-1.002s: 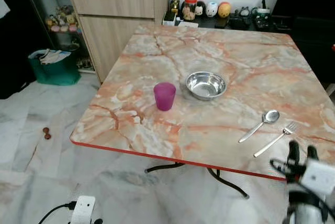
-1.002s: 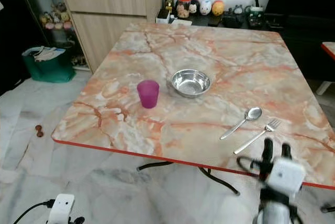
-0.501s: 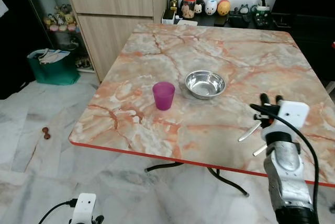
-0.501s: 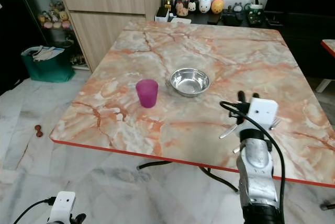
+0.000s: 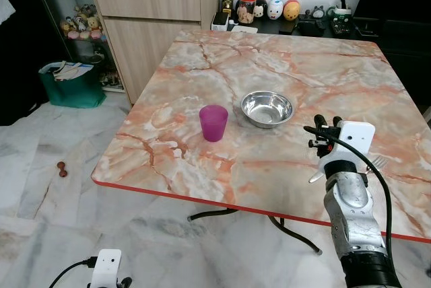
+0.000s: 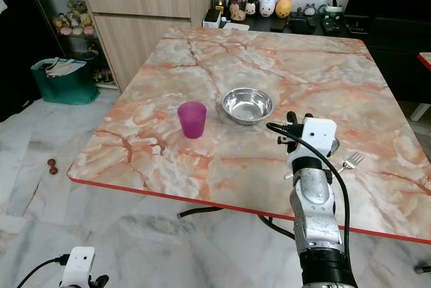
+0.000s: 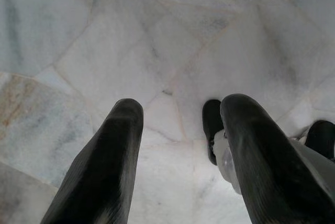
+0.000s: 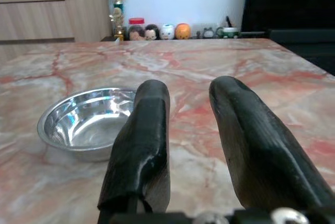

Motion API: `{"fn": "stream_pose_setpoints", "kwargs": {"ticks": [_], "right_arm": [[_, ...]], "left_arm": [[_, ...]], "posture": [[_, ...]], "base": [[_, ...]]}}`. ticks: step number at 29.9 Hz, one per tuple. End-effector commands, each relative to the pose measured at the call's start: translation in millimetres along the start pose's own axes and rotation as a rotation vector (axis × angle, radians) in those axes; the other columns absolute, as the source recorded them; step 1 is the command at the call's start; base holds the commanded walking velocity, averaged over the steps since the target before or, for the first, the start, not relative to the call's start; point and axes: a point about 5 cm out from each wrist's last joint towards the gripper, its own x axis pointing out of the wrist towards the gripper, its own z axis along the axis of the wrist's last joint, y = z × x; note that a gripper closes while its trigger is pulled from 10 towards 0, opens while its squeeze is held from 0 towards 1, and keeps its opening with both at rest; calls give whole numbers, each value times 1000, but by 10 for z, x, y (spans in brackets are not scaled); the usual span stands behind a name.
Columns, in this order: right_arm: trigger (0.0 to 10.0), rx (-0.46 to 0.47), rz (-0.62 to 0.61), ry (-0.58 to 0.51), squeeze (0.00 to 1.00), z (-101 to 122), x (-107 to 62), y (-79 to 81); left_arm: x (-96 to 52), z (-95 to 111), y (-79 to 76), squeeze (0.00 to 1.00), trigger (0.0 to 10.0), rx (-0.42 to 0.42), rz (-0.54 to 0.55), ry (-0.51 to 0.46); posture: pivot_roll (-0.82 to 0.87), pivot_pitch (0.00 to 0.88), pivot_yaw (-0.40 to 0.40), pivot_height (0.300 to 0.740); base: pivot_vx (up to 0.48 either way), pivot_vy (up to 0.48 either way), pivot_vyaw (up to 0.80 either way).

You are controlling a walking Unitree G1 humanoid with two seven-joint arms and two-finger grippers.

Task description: Setting the table

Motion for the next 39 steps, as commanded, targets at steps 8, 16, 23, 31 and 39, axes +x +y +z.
{"fn": "stream_pose_setpoints", "kwargs": {"ticks": [8, 16, 23, 31, 39], "right_arm": [[10000, 34, 10, -37, 0, 72, 34, 42], [10000, 45, 26, -54, 0, 129, 43, 99], [10000, 64, 37, -54, 0, 117, 51, 148], [10000, 55, 33, -51, 0, 105, 41, 159], [10000, 52, -22, -60, 0, 110, 21, 11]], "left_arm": [[-14, -84, 20, 0, 10000, -5, 12, 32], [-14, -81, 20, 0, 10000, -1, 7, 29], [-16, -90, 17, 0, 10000, 4, 4, 31], [-17, -93, 12, 0, 10000, 18, -3, 31], [-18, -97, 14, 0, 10000, 36, -3, 31]], "posture": [[15, 0, -4, 740], [7, 0, 1, 740], [7, 0, -2, 740], [6, 0, -3, 740], [5, 0, -2, 740]], "base": [[0, 0, 400], [0, 0, 0], [0, 0, 0], [255, 0, 0], [262, 0, 0]]}}
